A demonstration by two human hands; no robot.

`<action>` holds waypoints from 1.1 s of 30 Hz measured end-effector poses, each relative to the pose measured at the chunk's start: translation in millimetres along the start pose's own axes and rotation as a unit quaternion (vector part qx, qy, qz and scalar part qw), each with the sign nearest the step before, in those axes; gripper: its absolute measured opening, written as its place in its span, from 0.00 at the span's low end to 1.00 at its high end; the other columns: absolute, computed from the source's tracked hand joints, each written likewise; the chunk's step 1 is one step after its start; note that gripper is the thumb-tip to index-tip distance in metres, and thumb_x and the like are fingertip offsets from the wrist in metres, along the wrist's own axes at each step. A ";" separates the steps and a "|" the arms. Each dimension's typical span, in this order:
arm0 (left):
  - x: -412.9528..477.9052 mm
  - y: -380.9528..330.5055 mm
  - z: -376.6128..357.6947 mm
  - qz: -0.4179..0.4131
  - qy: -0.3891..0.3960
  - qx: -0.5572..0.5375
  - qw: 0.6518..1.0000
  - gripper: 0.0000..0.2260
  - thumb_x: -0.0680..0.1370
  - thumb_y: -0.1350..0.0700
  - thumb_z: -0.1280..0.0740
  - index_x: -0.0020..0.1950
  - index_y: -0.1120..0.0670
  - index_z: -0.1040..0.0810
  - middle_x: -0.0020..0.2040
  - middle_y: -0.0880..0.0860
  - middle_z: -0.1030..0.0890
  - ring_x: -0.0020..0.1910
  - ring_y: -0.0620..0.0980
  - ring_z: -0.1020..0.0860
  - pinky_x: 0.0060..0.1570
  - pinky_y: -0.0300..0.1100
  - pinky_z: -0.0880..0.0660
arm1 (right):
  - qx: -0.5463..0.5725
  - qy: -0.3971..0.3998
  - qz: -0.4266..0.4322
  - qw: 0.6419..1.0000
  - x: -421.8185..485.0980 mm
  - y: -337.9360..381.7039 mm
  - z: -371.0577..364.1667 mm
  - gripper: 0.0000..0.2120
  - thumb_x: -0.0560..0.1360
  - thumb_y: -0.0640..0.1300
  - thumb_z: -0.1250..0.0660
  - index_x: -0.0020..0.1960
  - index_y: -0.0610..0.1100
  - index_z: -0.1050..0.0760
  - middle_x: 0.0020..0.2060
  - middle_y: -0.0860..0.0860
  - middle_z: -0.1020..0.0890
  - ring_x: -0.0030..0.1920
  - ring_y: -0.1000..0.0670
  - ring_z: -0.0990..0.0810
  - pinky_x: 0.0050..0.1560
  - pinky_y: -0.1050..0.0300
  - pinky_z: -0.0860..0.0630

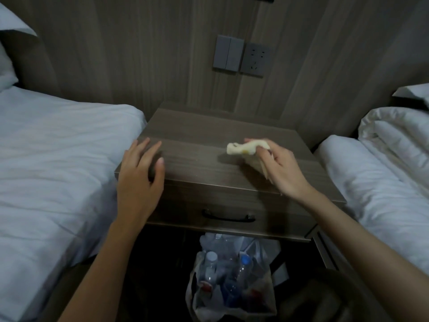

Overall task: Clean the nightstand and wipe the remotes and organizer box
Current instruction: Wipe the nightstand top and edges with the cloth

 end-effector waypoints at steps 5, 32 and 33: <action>-9.7 0.9 1.2 -0.043 -0.011 -0.004 0.999 0.16 0.80 0.55 0.39 0.68 0.56 0.25 0.69 0.55 0.27 0.73 0.55 0.34 0.74 0.37 0.47 | -0.081 -0.109 0.006 0.991 56.9 -10.6 -8.4 0.11 0.82 0.42 0.43 0.57 0.45 0.23 0.40 0.52 0.21 0.42 0.53 0.23 0.43 0.60 0.32; -232.6 16.8 -117.1 0.257 0.434 -0.121 0.855 0.34 0.76 0.46 0.32 0.77 0.38 0.48 0.71 0.54 0.28 0.65 0.58 0.26 0.60 0.42 0.29 | -0.202 0.177 -0.116 0.956 15.6 -28.2 -44.5 0.22 0.85 0.49 0.51 0.78 0.49 0.45 0.78 0.45 0.48 0.78 0.45 0.52 0.75 0.55 0.55; -233.3 15.8 -118.8 0.249 0.412 -0.114 0.869 0.32 0.78 0.48 0.34 0.78 0.40 0.47 0.72 0.53 0.29 0.66 0.58 0.27 0.60 0.42 0.30 | -0.203 0.177 -0.114 0.956 15.9 -28.4 -44.1 0.22 0.85 0.49 0.51 0.78 0.49 0.45 0.78 0.45 0.47 0.78 0.45 0.51 0.75 0.55 0.55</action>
Point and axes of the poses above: each hand's wrist, its own x-axis towards the middle knuckle, its own z-axis out of the back of the hand, y = z × x, the point moved 2 cm from there along x, towards the middle knuckle
